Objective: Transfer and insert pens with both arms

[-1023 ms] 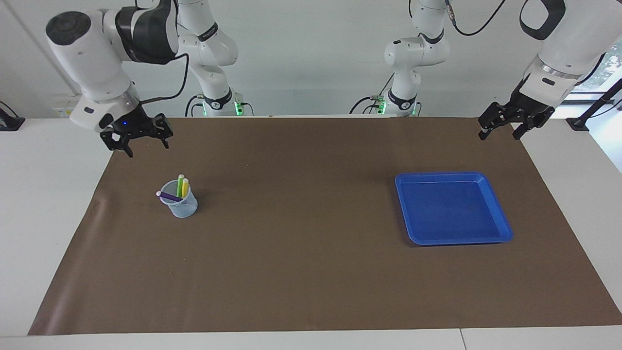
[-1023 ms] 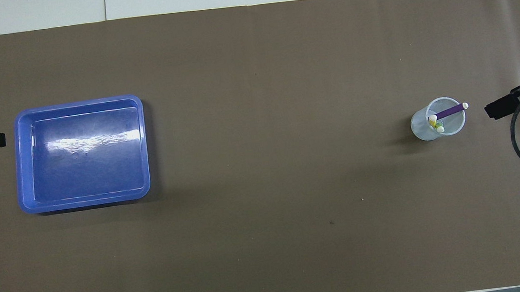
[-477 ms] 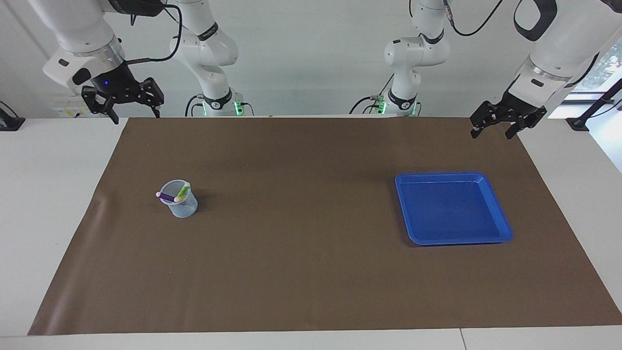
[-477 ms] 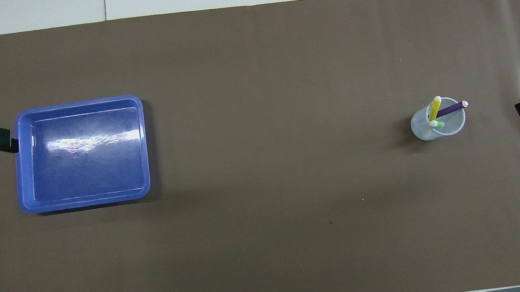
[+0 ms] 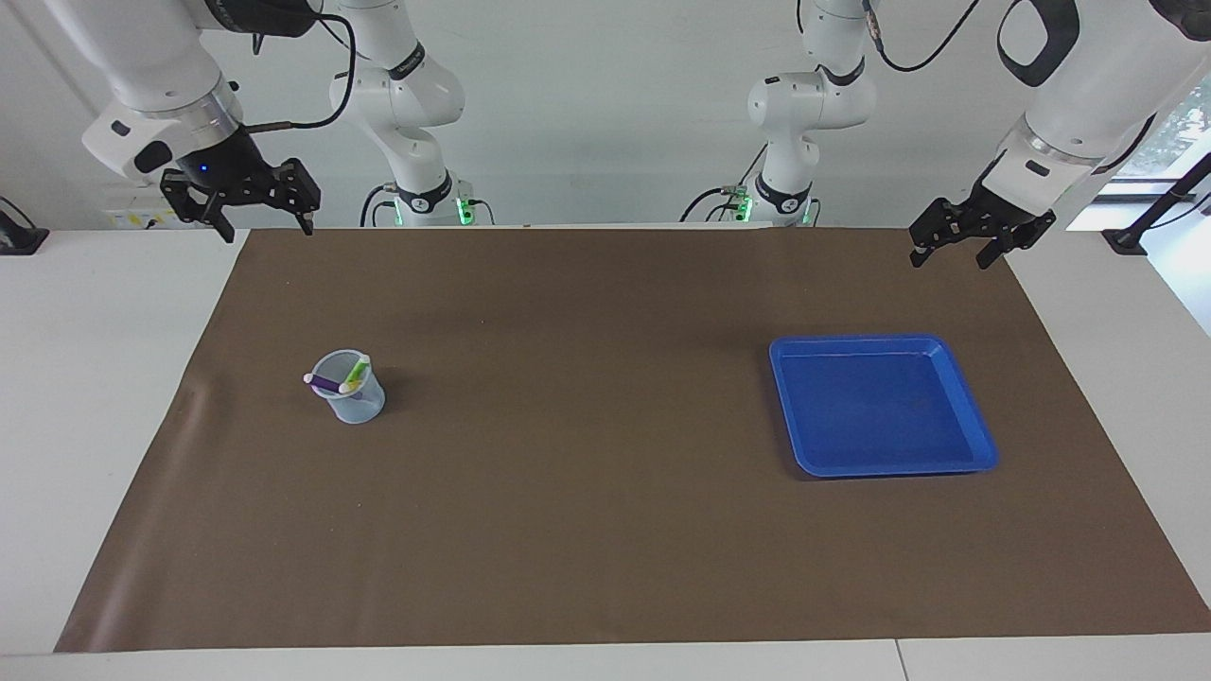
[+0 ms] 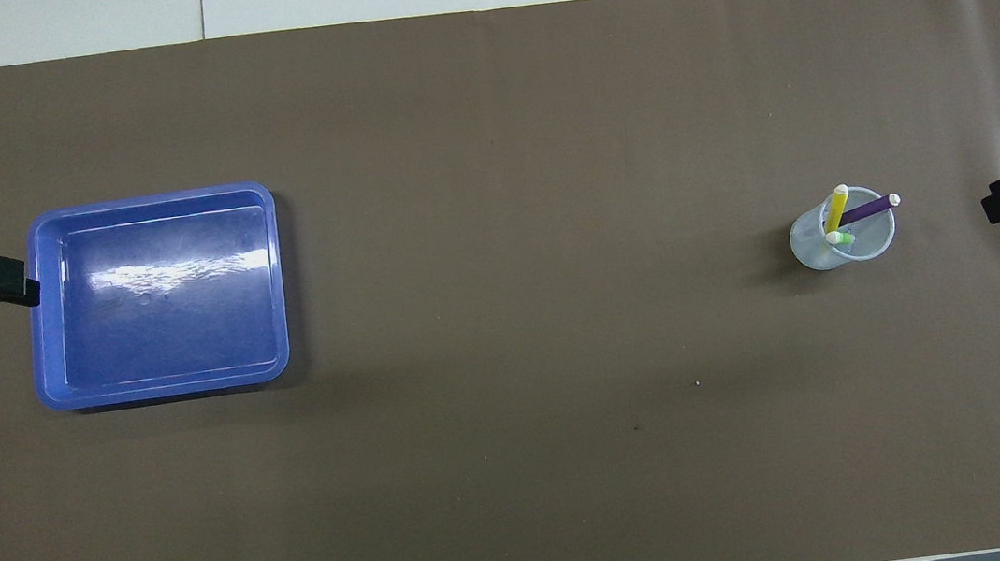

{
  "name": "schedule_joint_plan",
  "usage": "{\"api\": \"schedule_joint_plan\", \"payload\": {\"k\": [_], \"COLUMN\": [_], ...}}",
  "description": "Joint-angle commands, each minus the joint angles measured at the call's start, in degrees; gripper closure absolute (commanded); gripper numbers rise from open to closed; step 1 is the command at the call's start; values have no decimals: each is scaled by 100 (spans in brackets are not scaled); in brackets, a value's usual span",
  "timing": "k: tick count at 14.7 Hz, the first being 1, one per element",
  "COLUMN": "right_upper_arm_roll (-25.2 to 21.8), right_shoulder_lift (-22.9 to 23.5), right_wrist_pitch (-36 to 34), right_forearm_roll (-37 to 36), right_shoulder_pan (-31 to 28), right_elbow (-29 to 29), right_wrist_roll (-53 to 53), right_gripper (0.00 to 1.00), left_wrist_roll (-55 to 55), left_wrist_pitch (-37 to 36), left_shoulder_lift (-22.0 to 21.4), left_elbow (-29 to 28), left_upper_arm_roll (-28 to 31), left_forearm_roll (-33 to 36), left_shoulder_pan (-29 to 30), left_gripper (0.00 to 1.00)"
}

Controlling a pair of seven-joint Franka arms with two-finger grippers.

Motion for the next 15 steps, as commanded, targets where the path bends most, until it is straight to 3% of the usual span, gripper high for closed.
{"api": "schedule_joint_plan", "payload": {"k": [1, 15], "right_upper_arm_roll": [-90, 103], "right_shoulder_lift": [104, 139], "right_wrist_pitch": [-123, -79], "right_forearm_roll": [62, 124], "right_shoulder_pan": [85, -258], "right_elbow": [153, 162], "right_wrist_roll": [332, 404], "right_gripper": [0, 0], "left_wrist_roll": [14, -161], "left_wrist_pitch": [-57, 127], "left_shoulder_lift": [-168, -168], "left_elbow": [-152, -152], "left_upper_arm_roll": [111, 67], "left_forearm_roll": [123, 211], "left_shoulder_pan": [-119, -154], "left_gripper": [0, 0]}}
